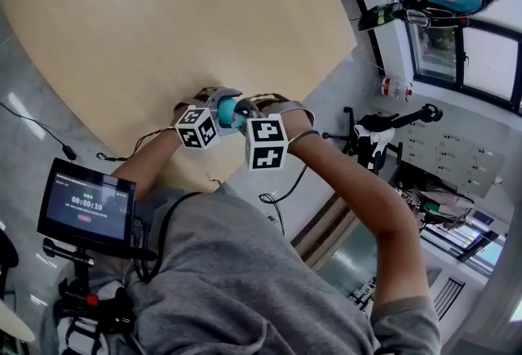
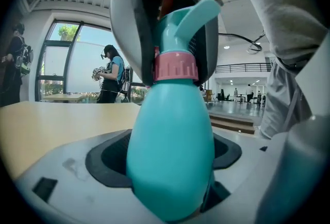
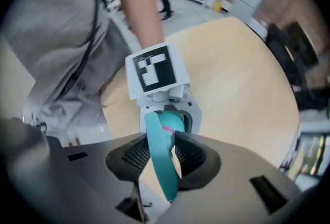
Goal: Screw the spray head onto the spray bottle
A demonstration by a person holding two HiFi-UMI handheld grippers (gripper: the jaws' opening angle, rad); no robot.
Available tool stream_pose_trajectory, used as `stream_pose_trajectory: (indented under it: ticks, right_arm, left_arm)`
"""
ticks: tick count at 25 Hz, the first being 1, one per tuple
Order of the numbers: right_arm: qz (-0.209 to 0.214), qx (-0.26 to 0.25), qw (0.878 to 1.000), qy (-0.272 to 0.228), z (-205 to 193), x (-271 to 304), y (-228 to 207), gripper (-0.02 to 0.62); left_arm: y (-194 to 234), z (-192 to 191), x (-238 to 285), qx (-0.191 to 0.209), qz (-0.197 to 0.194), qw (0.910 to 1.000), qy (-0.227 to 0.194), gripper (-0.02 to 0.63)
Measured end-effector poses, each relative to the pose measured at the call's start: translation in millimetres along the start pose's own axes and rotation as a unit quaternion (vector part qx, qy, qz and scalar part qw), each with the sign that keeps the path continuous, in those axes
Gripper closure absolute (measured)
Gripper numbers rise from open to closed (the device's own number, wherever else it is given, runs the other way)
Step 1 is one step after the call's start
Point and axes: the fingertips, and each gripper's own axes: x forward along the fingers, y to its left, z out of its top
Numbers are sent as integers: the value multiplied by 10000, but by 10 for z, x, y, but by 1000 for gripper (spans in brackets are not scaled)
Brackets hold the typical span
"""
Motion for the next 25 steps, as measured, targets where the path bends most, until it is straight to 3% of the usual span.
stream_pose_trajectory:
  ticks: [1, 2, 3, 5, 7, 9, 10, 12, 14, 16, 17, 19, 21, 23, 24, 25]
  right_arm:
    - [1, 847, 9964, -84, -11, 3, -16, 462]
    - [-64, 1712, 9851, -140, -31, 12, -30, 462]
    - [-183, 2555, 9664, -193, -51, 20, -45, 462]
    - [-491, 3988, 9148, -424, -64, 19, -87, 459]
    - [-756, 5167, 8479, -916, -48, -19, -135, 455]
    - [-991, 5942, 7863, -1373, -37, -55, -171, 456]
    - [-1067, 6127, 7687, -1497, -33, -61, -185, 456]
    - [-1033, 6213, 7602, -1591, -16, -50, -195, 456]
    - [-735, 6069, 7733, -1684, 20, -44, -166, 454]
    - [-431, 5711, 8004, -1769, 44, -114, -112, 415]
    - [-392, 5425, 8195, -1806, 48, -200, -96, 401]
    - [-449, 4551, 8688, -1898, 72, -450, -76, 394]
    - [-497, 3230, 9245, -1961, 123, -717, -28, 394]
    - [-676, 1309, 9769, -1550, 108, -896, 38, 394]
    - [-846, 185, 9902, -1097, 46, -922, 53, 394]
    - [-1002, -876, 9894, -580, -37, -903, 51, 394]
  left_arm:
    - [9, 6, 1, -26, 125, 9999, 1, 221]
    - [24, 11, 3, -54, 291, 9996, 4, 221]
    - [47, 16, 1, -89, 506, 9987, 10, 220]
    - [122, 17, -33, -193, 1096, 9938, 42, 221]
    - [201, 5, -86, -297, 1741, 9842, 136, 221]
    - [245, -18, -119, -340, 2172, 9752, 262, 220]
    - [257, -29, -132, -353, 2287, 9724, 295, 219]
    - [258, -48, -149, -381, 2348, 9709, 289, 219]
    - [233, -55, -139, -385, 2250, 9733, 254, 219]
    - [195, -51, -101, -343, 2004, 9789, 223, 219]
    - [175, -48, -81, -320, 1831, 9824, 197, 219]
    - [129, -38, -56, -284, 1387, 9899, 111, 219]
    - [61, -24, -47, -248, 811, 9964, 12, 219]
    - [-15, -18, -50, -182, 208, 9996, -27, 219]
    - [-48, -22, -56, -134, -42, 9999, -19, 218]
    - [-74, -31, -64, -83, -241, 9997, 3, 218]
